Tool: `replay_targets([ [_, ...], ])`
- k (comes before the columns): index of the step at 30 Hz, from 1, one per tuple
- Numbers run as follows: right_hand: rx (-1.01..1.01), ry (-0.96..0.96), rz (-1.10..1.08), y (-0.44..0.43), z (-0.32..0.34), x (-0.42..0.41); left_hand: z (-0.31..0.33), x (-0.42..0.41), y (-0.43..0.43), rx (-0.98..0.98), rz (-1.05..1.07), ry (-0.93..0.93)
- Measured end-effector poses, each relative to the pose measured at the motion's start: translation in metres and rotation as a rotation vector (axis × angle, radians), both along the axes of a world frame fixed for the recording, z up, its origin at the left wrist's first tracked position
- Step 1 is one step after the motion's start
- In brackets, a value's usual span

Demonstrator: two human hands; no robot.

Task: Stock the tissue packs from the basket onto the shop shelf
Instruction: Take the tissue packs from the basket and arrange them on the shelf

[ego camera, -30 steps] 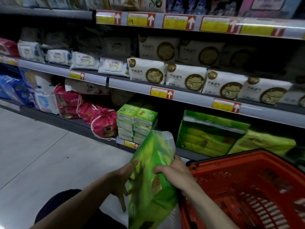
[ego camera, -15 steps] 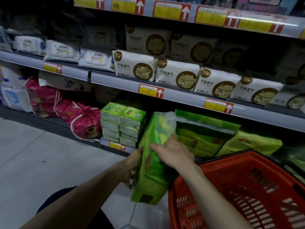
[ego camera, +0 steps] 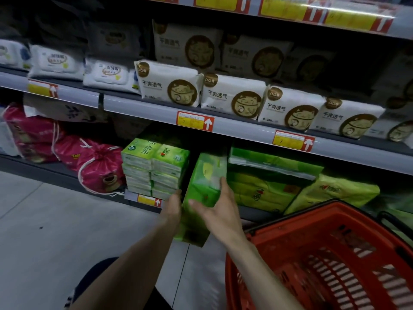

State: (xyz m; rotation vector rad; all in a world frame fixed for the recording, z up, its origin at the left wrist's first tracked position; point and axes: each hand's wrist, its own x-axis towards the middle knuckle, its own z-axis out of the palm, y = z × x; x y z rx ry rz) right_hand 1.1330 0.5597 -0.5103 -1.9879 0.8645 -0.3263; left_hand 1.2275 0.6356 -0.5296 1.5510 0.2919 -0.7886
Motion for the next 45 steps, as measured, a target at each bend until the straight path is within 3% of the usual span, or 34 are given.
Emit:
replay_targets([
  [3,0.018,-0.046,-0.083,-0.005,-0.021,0.001,-0.054,0.025,-0.003,0.048,0.007,-0.106],
  [5,0.033,-0.007,-0.178,-0.009,-0.029,0.003,-0.102,0.039,-0.009,0.046,-0.012,-0.066],
  [9,-0.015,0.053,-0.196,-0.013,-0.032,0.001,-0.027,-0.006,0.002,-0.002,-0.121,0.066],
  [12,-0.026,0.174,-0.144,-0.014,-0.029,0.002,-0.011,-0.009,0.015,-0.029,-0.242,0.111],
  [14,-0.060,0.277,-0.068,-0.014,-0.026,0.003,-0.013,-0.005,0.018,-0.018,-0.185,0.116],
  [26,0.140,0.610,0.167,-0.040,-0.034,0.029,-0.016,0.018,0.007,-0.091,-0.034,-0.140],
  [31,0.474,0.510,0.264,-0.054,-0.056,0.039,-0.021,0.011,-0.008,-0.139,-0.070,-0.242],
  [35,0.380,0.537,0.377,-0.066,-0.061,0.042,-0.036,0.025,-0.020,-0.116,-0.036,-0.249],
  [39,0.303,0.439,0.480,-0.075,-0.057,0.049,-0.043,0.032,-0.036,-0.036,0.056,-0.329],
  [45,0.305,0.301,0.384,-0.088,-0.063,0.065,-0.045,0.046,-0.058,0.075,0.111,-0.398],
])
